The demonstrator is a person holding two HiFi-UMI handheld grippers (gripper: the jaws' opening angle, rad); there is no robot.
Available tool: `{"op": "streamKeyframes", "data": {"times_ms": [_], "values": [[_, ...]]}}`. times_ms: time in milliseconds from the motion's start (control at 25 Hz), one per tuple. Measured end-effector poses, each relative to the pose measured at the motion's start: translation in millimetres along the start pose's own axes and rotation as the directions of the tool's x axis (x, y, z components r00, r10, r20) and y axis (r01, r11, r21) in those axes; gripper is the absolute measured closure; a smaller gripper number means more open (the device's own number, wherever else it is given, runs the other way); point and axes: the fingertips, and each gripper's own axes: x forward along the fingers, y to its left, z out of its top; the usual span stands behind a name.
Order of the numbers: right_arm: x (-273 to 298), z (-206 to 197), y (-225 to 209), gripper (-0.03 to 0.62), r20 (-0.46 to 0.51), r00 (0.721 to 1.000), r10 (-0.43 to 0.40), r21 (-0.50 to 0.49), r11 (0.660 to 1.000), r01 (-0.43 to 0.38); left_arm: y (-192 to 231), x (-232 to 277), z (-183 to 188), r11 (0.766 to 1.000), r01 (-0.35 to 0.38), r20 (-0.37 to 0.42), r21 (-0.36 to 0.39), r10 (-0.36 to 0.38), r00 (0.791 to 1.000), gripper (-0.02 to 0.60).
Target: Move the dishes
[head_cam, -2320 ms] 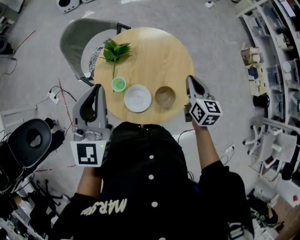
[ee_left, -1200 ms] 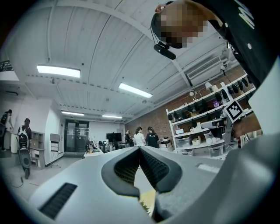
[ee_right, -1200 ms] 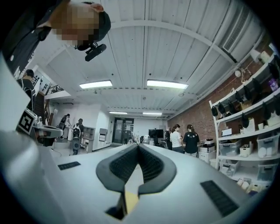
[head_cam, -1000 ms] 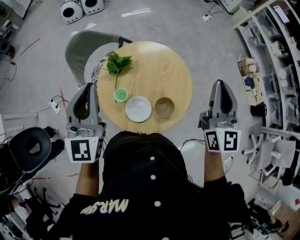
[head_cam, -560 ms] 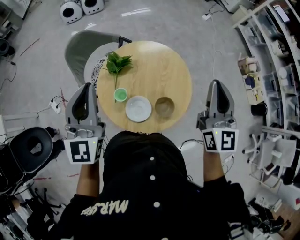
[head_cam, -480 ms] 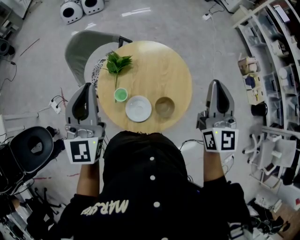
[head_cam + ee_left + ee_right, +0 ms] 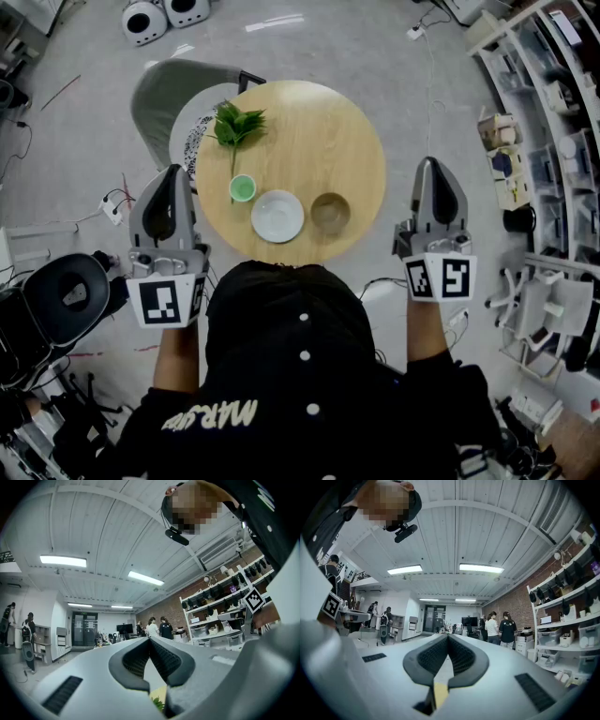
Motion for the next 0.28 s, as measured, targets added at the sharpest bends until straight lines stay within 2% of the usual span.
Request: {"op": "streamKeyframes", "data": {"times_ms": [120, 280], "values": [[2.1, -2.1, 1.3, 0.597, -0.006, 1.000, 0.003, 0.001, 1.000, -0.003, 4.3, -2.1, -7.5, 1.000, -0.009, -0.038, 0.023, 0.010, 0.999, 0.578], [2.5, -3.3, 1.4, 0.597, -0.009, 1.000, 0.008, 0.001, 1.000, -0.008, 2.1, 1.7, 3.4, 1.000, -0.017, 0.012, -0.012, 0.017, 1.000, 0.578]]}}
